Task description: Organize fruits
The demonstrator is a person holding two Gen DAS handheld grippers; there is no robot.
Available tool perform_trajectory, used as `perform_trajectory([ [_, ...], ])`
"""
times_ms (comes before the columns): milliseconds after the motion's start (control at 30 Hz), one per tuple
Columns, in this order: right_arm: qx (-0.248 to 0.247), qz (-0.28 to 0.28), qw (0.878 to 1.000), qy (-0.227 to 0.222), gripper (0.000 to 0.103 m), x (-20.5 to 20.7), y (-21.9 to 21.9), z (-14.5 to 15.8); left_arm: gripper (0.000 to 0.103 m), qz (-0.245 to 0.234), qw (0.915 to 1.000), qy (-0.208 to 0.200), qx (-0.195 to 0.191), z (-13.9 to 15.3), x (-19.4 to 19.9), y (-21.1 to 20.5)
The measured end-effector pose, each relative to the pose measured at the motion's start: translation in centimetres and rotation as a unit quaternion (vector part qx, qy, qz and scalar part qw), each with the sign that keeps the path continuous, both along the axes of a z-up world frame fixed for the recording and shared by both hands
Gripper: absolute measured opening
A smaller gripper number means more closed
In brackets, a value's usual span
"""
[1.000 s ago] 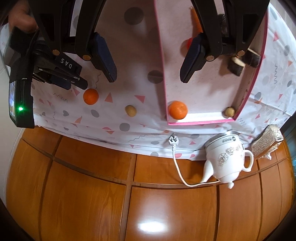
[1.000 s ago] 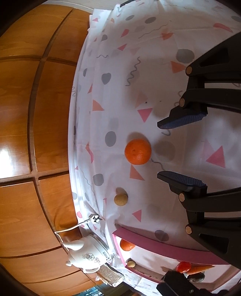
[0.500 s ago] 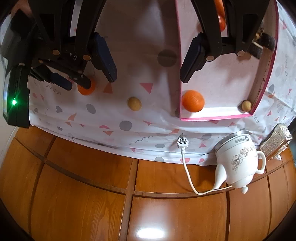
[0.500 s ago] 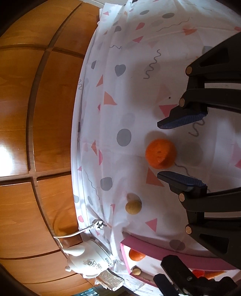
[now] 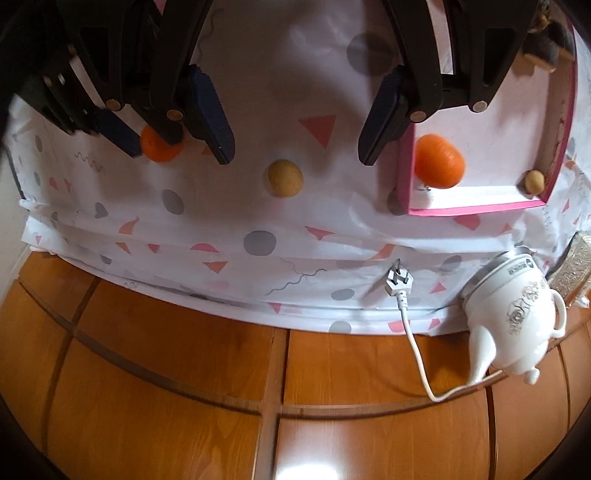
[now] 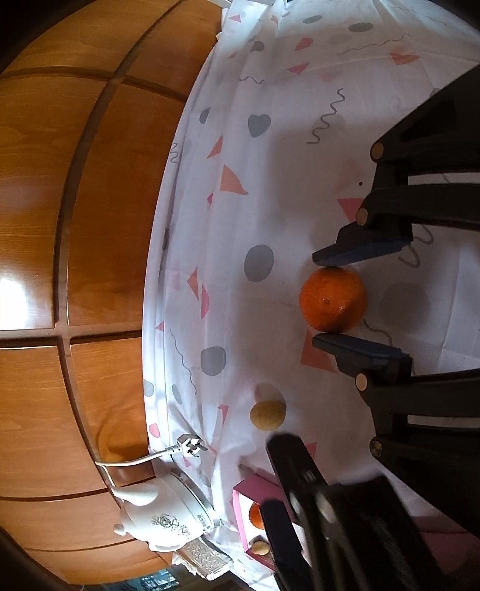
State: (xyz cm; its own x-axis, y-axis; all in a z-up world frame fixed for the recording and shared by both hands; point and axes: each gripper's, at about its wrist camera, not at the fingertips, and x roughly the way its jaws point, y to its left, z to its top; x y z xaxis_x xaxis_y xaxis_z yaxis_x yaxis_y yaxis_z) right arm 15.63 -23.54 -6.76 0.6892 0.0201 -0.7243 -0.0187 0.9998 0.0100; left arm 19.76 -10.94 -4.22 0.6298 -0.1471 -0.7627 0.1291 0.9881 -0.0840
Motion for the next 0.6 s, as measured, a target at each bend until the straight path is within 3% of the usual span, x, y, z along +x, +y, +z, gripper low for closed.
perform_trajectory([
  [333,0.008,0.006,1.000,-0.005,0.038,-0.2,-0.4,0.0,0.060,0.000,0.9997,0.015,0.019,-1.6,3.2,-1.6],
  [500,0.008,0.005,1.000,-0.008,0.038,-0.3,-0.2,0.0,0.037,0.000,0.9991,0.030,0.030,-2.8,4.2,-2.3],
  [567,0.008,0.004,1.000,-0.009,0.038,-0.4,-0.2,0.0,0.026,0.001,0.9987,0.017,0.048,-3.1,4.0,-2.4],
  [600,0.006,0.006,1.000,-0.008,0.038,-0.4,-0.1,0.0,0.026,-0.001,0.9987,0.015,0.049,-3.1,3.9,-2.4],
])
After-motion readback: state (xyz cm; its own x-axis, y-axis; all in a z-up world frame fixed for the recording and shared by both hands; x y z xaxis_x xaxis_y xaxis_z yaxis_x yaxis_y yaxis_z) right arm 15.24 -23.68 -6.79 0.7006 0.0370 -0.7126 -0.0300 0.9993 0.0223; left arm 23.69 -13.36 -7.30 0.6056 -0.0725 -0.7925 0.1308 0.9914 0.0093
